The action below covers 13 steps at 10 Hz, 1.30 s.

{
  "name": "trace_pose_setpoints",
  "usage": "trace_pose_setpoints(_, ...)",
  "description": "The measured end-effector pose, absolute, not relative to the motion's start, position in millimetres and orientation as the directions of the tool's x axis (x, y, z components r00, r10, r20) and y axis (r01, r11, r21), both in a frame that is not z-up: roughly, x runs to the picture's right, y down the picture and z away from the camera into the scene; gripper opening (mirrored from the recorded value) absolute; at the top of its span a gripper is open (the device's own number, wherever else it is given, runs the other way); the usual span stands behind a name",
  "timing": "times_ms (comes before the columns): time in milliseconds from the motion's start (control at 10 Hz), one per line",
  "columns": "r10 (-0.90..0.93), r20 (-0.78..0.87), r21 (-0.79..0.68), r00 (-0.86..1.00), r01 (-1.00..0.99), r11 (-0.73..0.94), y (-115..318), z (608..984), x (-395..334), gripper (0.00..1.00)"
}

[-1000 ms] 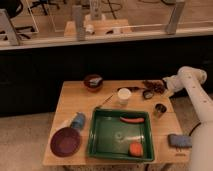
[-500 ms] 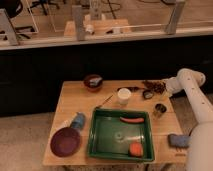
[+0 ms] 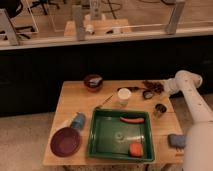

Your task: Place grapes in purple bowl

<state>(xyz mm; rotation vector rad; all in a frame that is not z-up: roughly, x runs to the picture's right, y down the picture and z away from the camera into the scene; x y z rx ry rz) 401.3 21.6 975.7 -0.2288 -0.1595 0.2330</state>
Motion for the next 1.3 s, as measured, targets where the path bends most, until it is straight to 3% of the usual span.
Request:
trace_pose_setpoints(300, 0.193, 0.177, -0.203, 0.965, -0.156, 0.967, 23.6, 975.0, 396.8, 0.41)
trace_pose_setpoints(700, 0.155, 0.197, -0.18, 0.968, -0.12, 0.976, 22.2, 975.3, 394.9, 0.04)
trace_pose_setpoints(1100, 0.168, 0.198, -0.179, 0.966, -0.133, 0.975, 18.9, 972.8, 399.1, 0.0)
trace_pose_setpoints(1300, 0.193, 0.197, -0.182, 0.961, -0.158, 0.971, 5.8, 961.5, 403.7, 0.11)
